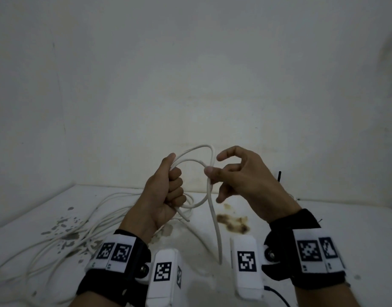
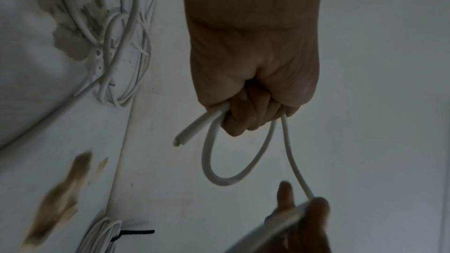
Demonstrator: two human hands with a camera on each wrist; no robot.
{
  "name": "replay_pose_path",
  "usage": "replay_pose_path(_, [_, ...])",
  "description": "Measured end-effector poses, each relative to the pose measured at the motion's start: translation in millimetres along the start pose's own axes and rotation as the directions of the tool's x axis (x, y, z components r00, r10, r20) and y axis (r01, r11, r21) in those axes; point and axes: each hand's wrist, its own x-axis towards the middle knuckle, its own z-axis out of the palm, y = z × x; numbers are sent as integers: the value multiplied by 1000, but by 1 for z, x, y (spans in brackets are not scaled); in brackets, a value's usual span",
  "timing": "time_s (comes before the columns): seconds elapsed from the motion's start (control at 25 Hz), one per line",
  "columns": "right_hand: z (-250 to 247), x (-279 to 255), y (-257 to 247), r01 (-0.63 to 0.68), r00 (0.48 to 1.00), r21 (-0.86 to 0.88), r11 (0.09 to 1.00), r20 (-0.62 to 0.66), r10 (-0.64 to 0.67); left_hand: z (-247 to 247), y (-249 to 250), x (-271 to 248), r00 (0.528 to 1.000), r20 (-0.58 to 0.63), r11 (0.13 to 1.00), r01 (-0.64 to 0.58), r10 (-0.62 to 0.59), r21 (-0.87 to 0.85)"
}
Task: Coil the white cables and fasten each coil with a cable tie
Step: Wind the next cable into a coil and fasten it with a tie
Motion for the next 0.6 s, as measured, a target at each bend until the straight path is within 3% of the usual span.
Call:
replay_pose_path(0.08, [6,7,9,-45,991,-9,999,-126,43,-1,1,-2,997,69,997,22,-17,-76])
replay_pose_path(0.16, [9,12,19,-126,978,-36,991,-175,118,-3,3,-4,990,137,991,46,-29,-122])
replay_pose_path(0.32, [11,9,29,-215,976,-9,976,-29,215,2,-4,-10,970,236,995,78,-64,-54])
replay_pose_path(0.4, [15,10,37,-159,979,-131,979,-148,139,9,-9,-12,964,254,996,85,-83,2])
replay_pose_path(0.44, [18,12,42,-119,964,-299,947,-264,37,12,-11,-12,961,261,996,91,-92,17])
replay_pose_path(0.52, [25,14,50,-123,896,-626,770,-404,-185,16,-15,-13,958,268,995,90,-97,40])
replay_pose_path(0.6, [23,15,52,-178,833,-686,706,-486,-263,18,-12,-13,966,246,995,71,-86,70])
